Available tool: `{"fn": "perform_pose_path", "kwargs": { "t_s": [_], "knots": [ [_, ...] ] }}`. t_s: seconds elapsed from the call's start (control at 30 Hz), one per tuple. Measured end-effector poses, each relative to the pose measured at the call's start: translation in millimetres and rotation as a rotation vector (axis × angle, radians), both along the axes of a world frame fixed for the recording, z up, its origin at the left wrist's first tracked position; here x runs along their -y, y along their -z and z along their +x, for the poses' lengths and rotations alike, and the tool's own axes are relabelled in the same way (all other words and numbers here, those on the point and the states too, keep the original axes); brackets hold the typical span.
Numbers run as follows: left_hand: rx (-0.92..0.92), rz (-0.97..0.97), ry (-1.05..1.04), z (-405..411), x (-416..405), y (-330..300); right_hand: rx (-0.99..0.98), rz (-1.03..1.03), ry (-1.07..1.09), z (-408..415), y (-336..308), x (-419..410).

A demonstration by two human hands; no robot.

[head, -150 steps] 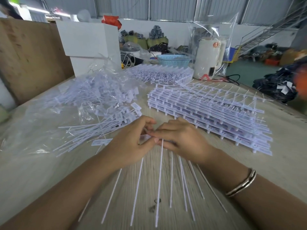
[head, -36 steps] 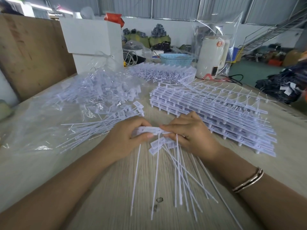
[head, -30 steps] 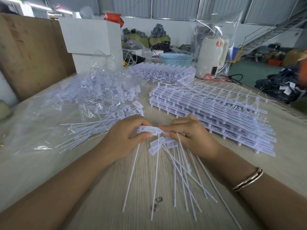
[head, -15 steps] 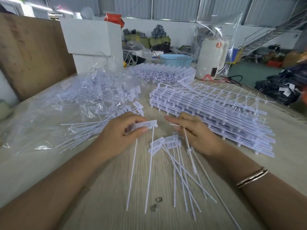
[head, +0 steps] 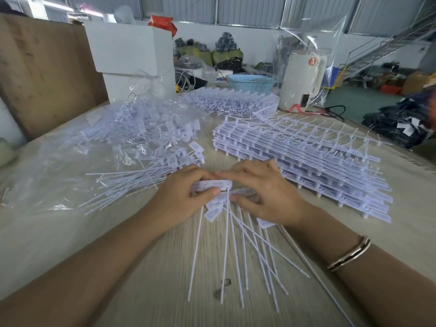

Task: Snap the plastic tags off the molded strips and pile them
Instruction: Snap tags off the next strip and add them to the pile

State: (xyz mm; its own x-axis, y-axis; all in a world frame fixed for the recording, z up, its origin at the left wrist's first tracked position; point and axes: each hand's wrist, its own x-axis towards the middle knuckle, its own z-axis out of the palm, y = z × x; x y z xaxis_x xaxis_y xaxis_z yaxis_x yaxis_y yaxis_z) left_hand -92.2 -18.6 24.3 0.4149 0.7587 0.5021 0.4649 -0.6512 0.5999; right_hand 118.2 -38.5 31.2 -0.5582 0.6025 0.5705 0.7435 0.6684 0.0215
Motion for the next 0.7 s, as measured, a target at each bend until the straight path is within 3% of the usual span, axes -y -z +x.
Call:
{"fn": "perform_pose_path", "kwargs": {
  "t_s": [0.13,0.27,0.37,0.53,0.7],
  "knots": [
    [0.029,-0.042,0.068,3.9,5.0,-1.0,-0.013,0.226,-0.043,-10.0,0.9,-1.1],
    [0.168,-0.246,0.079,-1.9,3.5,-3.2,-0.080,0.292,-0.027,-2.6,-1.4,0.0],
    [0.093,-0.224,0.053,-5.2,2.4,-2.3,-0.059,0.303,-0.005,-1.8,-1.1,0.5],
    [0.101,-0.218,0.081,-4.0,5.0,-4.4,-0.098,0.231,-0.017,-4.2,-0.5,2.0],
    [0.107,-0.142,0.112,-4.6,5.5,-7.1,-0.273,0.005,-0.062,-7.1,0.6,5.8]
  ]
}}
